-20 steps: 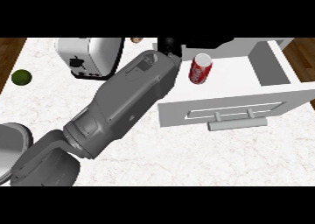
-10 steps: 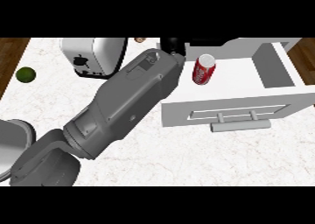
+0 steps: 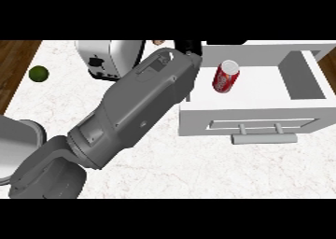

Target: Pick up the can, place it into the drawer and close the drawer

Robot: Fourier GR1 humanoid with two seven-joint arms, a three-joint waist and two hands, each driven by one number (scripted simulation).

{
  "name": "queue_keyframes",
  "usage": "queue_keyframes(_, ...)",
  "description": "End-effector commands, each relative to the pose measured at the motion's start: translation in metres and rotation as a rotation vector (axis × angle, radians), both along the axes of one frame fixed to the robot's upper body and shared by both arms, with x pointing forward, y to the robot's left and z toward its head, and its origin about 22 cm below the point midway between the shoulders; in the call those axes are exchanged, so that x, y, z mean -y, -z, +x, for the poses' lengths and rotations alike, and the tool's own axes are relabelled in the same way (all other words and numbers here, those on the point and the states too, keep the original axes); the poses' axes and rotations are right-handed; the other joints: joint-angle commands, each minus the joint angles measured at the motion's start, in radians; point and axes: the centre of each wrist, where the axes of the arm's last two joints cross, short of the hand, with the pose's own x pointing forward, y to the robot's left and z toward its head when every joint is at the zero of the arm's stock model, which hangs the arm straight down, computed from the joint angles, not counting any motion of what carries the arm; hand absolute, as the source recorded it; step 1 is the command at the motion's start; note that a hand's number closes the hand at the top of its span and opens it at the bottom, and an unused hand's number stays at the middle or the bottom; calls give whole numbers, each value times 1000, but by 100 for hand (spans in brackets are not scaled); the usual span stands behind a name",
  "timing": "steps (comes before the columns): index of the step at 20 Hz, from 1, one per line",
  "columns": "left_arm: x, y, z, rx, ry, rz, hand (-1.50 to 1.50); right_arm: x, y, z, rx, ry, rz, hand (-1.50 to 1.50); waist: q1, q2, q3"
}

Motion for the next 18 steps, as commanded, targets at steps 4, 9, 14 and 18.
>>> queue_keyframes(4,-9,4,5,-23,17,-22,-150,-46,1,48,29,36,-179,-150,31,-5,-1)
queue_keyframes(9,-8,2,3,-33,-21,-13,-150,-61,11,92,40,55,-299,-150,38,-9,-1)
queue_keyframes(14,-13,-8,3,-46,-28,4,-150,-78,20,138,13,40,-400,-150,43,-12,-1)
queue_keyframes(18,-32,-6,7,-49,-49,0,-150,-108,44,149,12,20,-538,-150,44,-15,-1)
